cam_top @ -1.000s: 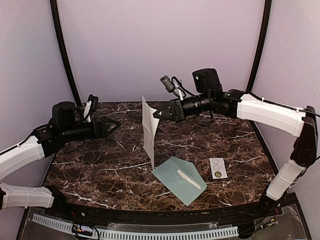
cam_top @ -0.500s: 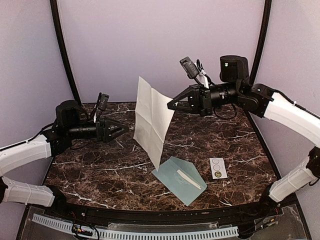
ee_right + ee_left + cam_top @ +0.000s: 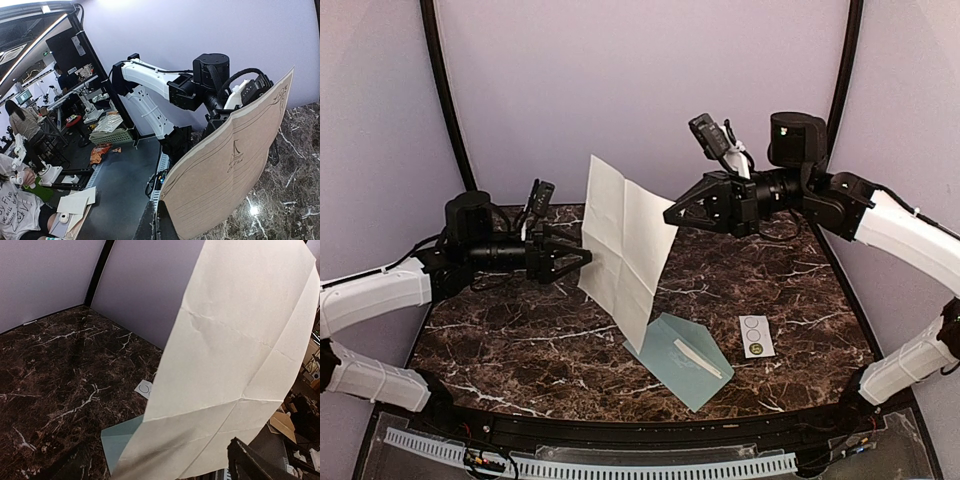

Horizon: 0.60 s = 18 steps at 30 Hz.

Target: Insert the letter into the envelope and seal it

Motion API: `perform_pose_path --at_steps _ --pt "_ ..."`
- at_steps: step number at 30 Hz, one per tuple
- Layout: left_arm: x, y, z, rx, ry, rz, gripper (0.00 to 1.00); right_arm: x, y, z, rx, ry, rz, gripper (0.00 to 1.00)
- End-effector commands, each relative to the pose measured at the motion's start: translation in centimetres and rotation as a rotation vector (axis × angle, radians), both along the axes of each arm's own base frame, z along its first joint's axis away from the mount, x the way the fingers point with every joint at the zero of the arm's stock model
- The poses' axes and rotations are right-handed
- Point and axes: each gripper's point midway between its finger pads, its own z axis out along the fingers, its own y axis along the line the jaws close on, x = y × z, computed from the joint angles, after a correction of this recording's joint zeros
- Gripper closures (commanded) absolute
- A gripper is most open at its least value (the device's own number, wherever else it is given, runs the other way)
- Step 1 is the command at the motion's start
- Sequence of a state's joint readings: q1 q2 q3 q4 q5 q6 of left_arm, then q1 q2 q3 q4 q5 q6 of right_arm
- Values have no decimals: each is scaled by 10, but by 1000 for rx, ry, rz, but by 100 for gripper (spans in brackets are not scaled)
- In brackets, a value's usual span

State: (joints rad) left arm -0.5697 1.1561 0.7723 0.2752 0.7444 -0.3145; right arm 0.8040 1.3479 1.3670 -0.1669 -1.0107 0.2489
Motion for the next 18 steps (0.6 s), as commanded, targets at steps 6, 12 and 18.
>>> perform_pose_path --at_steps 6,12,18 --pt "-7 -10 7 -22 -26 -90 17 -5 -5 13 48 -26 21 100" --pt "-12 -11 4 -38 -22 -119 38 -7 -5 12 54 -21 34 100" --pt "-10 -14 1 -46 -2 -130 42 -11 -6 14 66 -19 54 100"
